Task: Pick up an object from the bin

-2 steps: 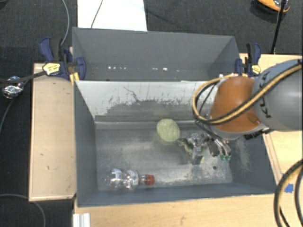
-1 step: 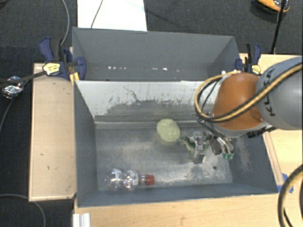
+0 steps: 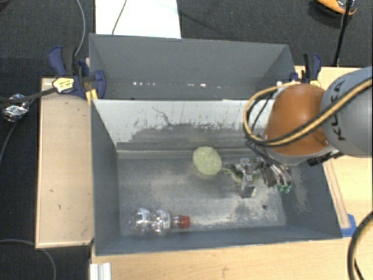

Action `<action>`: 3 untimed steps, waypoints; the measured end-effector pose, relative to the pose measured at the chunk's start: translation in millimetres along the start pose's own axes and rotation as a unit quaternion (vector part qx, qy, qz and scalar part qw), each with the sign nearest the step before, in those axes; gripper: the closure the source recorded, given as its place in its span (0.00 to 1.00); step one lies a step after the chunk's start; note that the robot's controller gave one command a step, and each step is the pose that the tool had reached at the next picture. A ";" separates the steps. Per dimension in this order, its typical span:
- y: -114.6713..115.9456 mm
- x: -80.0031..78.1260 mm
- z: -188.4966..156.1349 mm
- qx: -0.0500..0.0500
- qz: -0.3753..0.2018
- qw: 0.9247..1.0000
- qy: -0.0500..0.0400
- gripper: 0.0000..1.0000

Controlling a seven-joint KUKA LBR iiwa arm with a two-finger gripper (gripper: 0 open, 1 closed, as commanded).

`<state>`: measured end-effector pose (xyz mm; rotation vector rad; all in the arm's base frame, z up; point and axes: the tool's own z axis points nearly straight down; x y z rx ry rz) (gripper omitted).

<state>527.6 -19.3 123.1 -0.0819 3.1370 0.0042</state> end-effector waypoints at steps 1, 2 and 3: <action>-0.1 -1.0 -10.6 0.000 0.000 1.000 -0.001 1.00; -0.1 -1.0 -19.4 0.000 0.000 1.000 -0.001 1.00; 0.0 -0.2 -28.6 0.000 0.001 1.000 0.001 1.00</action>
Offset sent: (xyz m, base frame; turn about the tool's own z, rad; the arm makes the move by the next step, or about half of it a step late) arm 0.0001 0.0000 0.0013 0.0000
